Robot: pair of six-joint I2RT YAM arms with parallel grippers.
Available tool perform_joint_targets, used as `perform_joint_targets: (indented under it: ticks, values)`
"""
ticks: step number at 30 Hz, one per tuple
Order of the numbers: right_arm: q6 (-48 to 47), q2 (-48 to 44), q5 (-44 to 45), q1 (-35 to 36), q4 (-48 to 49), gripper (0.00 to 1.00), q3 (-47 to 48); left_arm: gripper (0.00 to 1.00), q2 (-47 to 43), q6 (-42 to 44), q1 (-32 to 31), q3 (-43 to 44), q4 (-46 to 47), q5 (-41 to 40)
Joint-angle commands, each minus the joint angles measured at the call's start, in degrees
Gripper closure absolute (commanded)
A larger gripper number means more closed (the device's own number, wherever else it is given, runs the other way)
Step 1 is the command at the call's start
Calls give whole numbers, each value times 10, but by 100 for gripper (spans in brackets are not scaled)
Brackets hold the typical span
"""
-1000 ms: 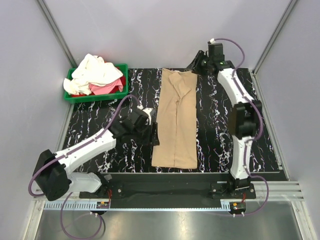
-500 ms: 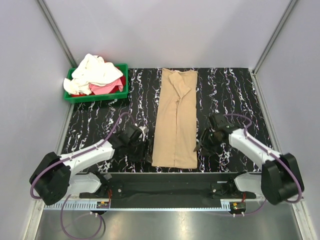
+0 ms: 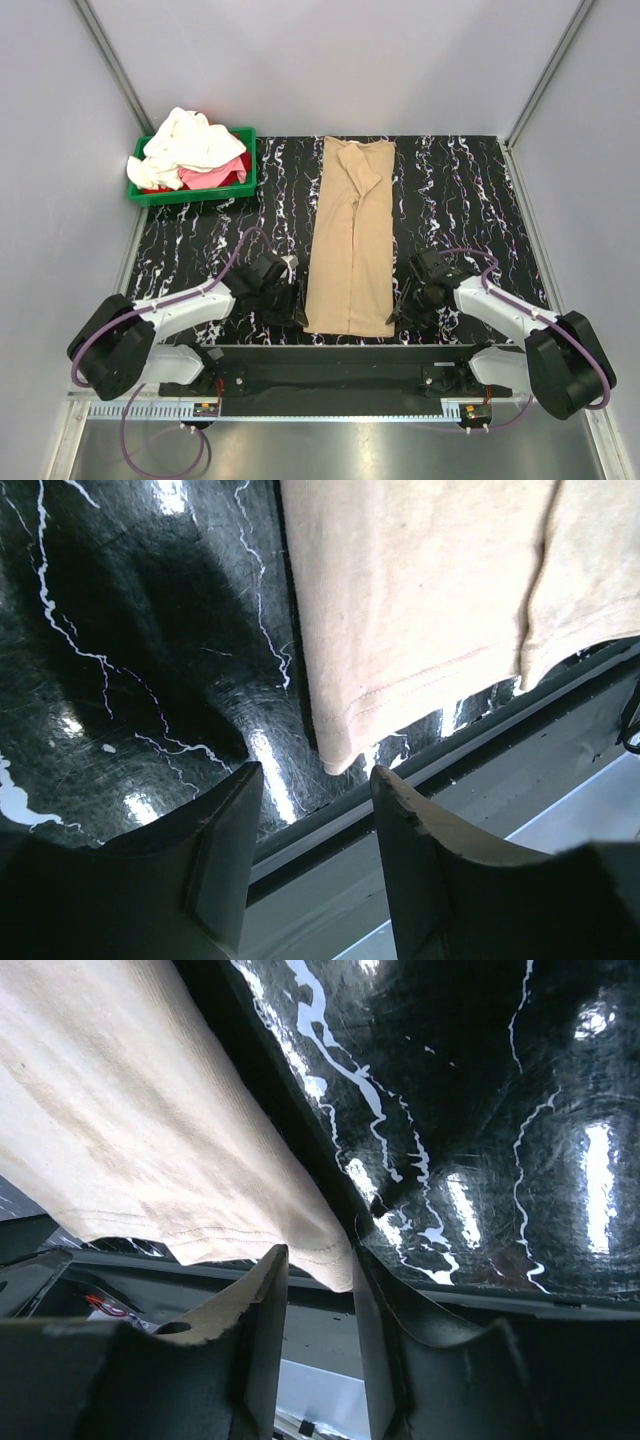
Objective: Fold and stack the t-shirts
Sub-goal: Fold the tshirt
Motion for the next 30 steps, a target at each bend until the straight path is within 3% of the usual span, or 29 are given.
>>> perform_joint_targets:
  ticks: [1, 12, 24, 27, 28, 30]
  values:
    - [14, 0, 17, 7, 26, 61, -8, 49, 9, -11, 2, -10, 33, 19]
    - [19, -11, 2, 8, 50, 67, -36, 53, 9, -25, 1, -18, 37, 30]
    - [14, -6, -11, 13, 48, 62, -41, 60, 2, -34, 1, -21, 45, 45]
    - [13, -7, -12, 15, 49, 67, -43, 67, 1, -38, 1, -24, 45, 45]
    - [13, -9, -12, 15, 50, 76, -44, 68, 2, -39, 1, -25, 45, 44]
    - [12, -20, -11, 15, 49, 84, -47, 78, 2, -40, 2, -26, 45, 44]
